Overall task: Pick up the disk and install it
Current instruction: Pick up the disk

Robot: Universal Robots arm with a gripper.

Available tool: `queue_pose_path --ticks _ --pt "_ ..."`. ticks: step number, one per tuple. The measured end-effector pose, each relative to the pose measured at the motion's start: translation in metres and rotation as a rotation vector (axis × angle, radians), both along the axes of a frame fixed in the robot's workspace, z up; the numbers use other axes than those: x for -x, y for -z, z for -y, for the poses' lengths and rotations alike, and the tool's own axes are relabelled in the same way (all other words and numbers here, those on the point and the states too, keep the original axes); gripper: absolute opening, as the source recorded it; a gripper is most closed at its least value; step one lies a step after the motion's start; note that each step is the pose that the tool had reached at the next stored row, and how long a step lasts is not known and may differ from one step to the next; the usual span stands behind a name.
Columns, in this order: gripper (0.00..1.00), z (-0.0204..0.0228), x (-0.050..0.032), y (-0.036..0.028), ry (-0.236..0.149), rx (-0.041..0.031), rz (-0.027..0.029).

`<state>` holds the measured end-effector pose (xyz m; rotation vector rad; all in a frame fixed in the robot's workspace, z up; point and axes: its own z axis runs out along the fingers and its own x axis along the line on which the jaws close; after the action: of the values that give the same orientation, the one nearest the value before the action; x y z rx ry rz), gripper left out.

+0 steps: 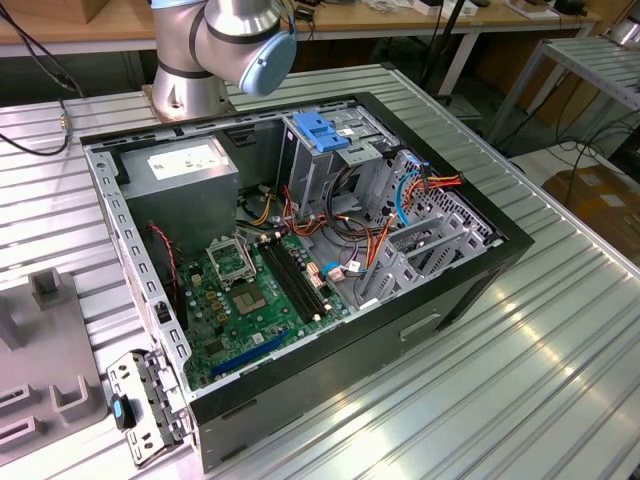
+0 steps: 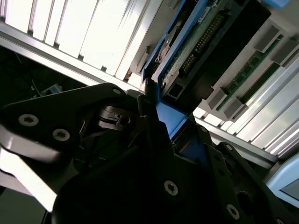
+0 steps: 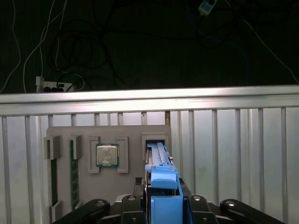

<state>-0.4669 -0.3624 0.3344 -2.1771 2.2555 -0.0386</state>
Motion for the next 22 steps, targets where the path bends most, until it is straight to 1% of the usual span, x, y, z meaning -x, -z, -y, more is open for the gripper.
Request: queue_pose_path --ticks 13,22 --pt "0.37 0.0000 0.0000 -0.0044 0.000 -0.0001 0.0001" --pt "0.37 0.0000 0.0000 -0.0093 0.000 -0.0002 0.0001"
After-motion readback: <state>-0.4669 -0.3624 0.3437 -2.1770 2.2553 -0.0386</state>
